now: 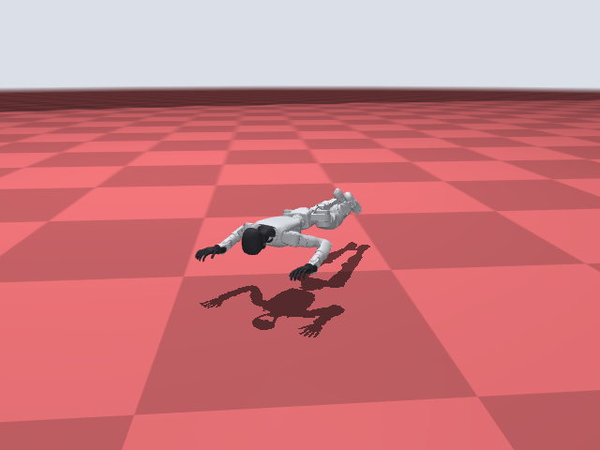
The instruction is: Stand up
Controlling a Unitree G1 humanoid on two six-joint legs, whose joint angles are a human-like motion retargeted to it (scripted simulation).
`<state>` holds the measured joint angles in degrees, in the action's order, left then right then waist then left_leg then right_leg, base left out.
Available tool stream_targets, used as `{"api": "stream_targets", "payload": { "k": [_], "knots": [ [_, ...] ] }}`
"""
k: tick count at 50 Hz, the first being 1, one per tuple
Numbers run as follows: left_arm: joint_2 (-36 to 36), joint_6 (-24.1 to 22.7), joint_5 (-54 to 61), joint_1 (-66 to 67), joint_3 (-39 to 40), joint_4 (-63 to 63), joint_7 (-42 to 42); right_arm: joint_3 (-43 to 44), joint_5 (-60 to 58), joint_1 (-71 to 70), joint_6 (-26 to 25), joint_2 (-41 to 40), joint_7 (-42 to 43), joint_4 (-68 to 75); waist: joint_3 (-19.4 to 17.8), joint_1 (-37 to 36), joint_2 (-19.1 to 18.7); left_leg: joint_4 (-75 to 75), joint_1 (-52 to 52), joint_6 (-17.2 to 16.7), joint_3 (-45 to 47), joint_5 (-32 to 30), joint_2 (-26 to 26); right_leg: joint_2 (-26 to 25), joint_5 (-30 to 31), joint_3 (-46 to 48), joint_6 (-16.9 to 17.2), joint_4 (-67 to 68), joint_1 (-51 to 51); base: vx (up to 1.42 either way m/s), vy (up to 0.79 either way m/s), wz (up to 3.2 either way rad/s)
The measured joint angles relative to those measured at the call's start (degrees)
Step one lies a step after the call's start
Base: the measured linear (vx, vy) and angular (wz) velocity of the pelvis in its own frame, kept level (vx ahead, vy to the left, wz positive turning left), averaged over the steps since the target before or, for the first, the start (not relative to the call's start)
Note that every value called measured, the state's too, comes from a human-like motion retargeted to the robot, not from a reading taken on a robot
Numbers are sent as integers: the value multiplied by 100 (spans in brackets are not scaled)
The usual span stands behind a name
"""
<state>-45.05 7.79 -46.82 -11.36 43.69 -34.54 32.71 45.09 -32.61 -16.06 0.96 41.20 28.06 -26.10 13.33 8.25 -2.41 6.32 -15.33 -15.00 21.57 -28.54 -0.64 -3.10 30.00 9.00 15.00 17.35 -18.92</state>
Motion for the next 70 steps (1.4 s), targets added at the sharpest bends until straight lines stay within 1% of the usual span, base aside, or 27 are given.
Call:
{"api": "stream_targets", "payload": {
  "k": [14, 27, 40, 47, 56, 60, 63, 65, 68, 70],
  "knots": [
    [-35, 81, -53, -48, -84, -15, 43, 7, 0, 20, 30, -44, 128, 3, -59, -8, -26, -18, 53, 0, -30, 35, 28, -106, -3, 43, 0, 4, 11, 0, 0, -2],
    [-56, 71, -56, -8, -104, 40, 91, -25, -20, 136, 65, -25, 340, 107, 22, -13, -91, -40, 2, 0, 80, 11, 84, -183, -7, 38, 0, -69, -24, 1, -3, 2],
    [-98, 88, -78, -15, -142, 48, 89, -54, -42, 133, 107, -50, 334, 136, 94, -32, -174, -55, -47, 0, 68, 27, 168, -320, -10, -10, -7, -130, -83, 0, -1, 15],
    [-113, 93, -121, 38, -165, 96, 179, -81, -107, 234, 160, -61, 594, 233, 185, -41, -231, -51, -91, 0, 100, 28, 249, -415, -12, 20, -9, -219, -106, -2, -3, 37],
    [-87, -42, -138, 309, -51, 178, 307, -53, -321, 594, 334, -59, 959, 357, 288, -65, -293, -52, -187, 0, 127, 37, 339, -552, -66, 26, -11, -318, -175, -3, -3, 57],
    [77, -134, -155, 653, 42, 203, 574, -66, -469, 905, 492, -184, 1089, 440, 335, -106, -309, -39, -228, 0, 134, 52, 367, -597, -137, 44, -11, -324, -207, -4, -3, 64],
    [362, -228, -110, 1029, 46, 235, 825, -230, -459, 1214, 707, -421, 1184, 519, 342, -171, -310, -32, -257, 0, 152, 48, 386, -627, -161, 41, -11, -308, -247, -3, -3, 53],
    [808, -492, 141, 2043, 8, 166, 1514, -543, -530, 1872, 1182, -767, 1571, 564, 610, -257, -376, 65, -132, 0, 239, 134, 512, -760, -170, -46, -18, -350, -89, -2, -5, 116],
    [1127, -609, 225, 2327, -117, 230, 1703, -678, -521, 1993, 1242, -914, 1826, 626, 615, -241, -352, 30, -193, 0, 179, 105, 445, -727, -172, -31, -12, -345, -182, 0, -3, 8],
    [1337, -695, 346, 2533, -281, 291, 1937, -753, -534, 2007, 1258, -942, 2157, 634, 667, -197, -319, 19, -206, 0, 164, 100, 438, -740, -200, -27, -12, -320, -217, 1, 0, 9]
  ]
}}
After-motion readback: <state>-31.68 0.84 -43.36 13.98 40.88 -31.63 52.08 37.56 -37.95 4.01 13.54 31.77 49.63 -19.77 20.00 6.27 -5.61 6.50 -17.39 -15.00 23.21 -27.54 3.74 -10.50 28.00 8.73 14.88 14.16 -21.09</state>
